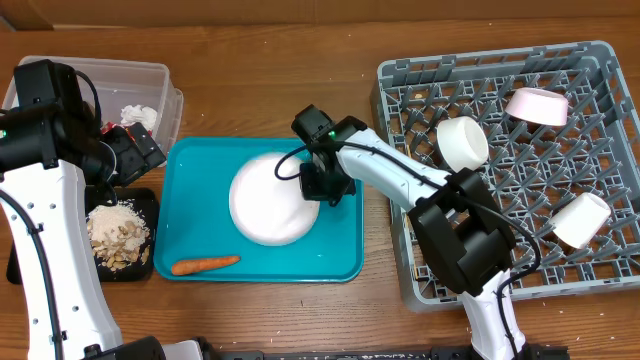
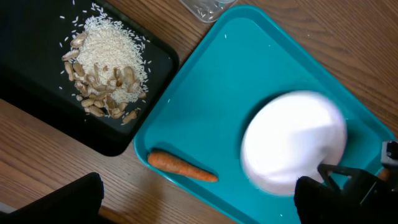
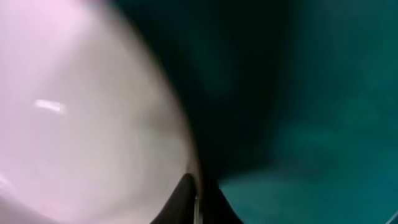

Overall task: Sort waste into correct bins and load items into the dishwasher
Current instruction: 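Grasp the white plate with the right gripper and lift it, then place the white plate upright in the back of the dish rack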

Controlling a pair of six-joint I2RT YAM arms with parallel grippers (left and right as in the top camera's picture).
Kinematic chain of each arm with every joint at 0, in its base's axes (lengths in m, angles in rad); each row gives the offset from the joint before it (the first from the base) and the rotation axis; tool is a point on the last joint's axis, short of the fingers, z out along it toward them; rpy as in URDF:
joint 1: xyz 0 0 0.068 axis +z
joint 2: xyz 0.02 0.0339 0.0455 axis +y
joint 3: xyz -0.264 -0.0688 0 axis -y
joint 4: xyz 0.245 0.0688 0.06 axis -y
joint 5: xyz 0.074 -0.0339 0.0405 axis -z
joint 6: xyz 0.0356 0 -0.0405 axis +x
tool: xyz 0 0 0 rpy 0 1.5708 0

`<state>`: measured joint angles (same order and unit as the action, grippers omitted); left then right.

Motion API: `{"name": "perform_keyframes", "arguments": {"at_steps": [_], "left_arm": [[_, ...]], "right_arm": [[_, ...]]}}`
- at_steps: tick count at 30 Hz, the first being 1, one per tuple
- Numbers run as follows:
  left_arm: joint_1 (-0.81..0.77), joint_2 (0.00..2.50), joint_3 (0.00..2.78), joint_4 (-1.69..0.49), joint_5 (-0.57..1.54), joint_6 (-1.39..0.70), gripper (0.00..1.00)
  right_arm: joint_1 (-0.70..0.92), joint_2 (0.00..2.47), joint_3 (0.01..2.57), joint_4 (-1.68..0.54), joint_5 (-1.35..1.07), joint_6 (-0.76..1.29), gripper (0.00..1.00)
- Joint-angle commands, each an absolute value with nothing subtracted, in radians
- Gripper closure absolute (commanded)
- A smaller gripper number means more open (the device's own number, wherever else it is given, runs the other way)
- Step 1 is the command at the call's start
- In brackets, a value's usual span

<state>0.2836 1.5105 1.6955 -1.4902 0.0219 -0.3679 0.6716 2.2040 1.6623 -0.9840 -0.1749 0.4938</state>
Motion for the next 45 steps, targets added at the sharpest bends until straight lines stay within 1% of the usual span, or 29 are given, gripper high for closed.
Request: {"name": "perform_keyframes", "arguments": {"at_steps": [1,6,9,12,15,17,21,26,33,36,41,45], "left_arm": [[0.288,1.511,1.705,-1.493,0.019,-0.373,0.0],[0.288,1.511,1.705,-1.492,0.019,-0.373,0.0],[0.288,1.511,1.705,-1.492,0.019,-0.37,0.0],[0.288,1.511,1.705,-1.491,0.019,-0.37,0.0],[0.288,1.511,1.705,-1.491,0.019,-0.37,0.0],[0.288,1.511,1.705,-1.491,0.019,-0.37,0.0],[0.288,1.511,1.705,-1.491,0.019,-0.37,0.0],[0.288,1.511,1.705,-1.492,0.019,-0.37,0.0],[0.288,1.511,1.705,-1.492,0.019,-0.37,0.0],[0.288,1.511,1.705,-1.492,0.019,-0.37,0.0],[0.288,1.511,1.705,-1.491,0.019,-0.37,0.0],[0.288,1.511,1.705,-1.491,0.019,-0.371,0.0]], "right_arm": [[0.654,2.207,1.703,-1.031,-0.086,0.498,0.96],[0.58,2.121,1.865,-1.218,0.131,0.498,0.96],[0.529,2.044,1.996,-1.349,0.314,0.499,0.96],[0.487,1.958,2.07,-1.427,0.534,0.52,0.96],[0.452,1.866,2.079,-1.472,0.805,0.574,0.96],[0.425,1.824,2.079,-1.523,0.977,0.652,0.96],[0.349,1.802,2.079,-1.629,1.159,0.807,0.96],[0.236,1.803,2.016,-1.621,1.179,0.892,0.96],[0.119,1.803,1.824,-1.459,1.204,0.883,0.96],[0.107,1.803,1.746,-1.378,1.204,0.876,0.96],[0.109,1.803,1.608,-1.199,1.183,0.754,0.96],[0.11,1.803,1.53,-1.155,1.14,0.755,0.96]]}}
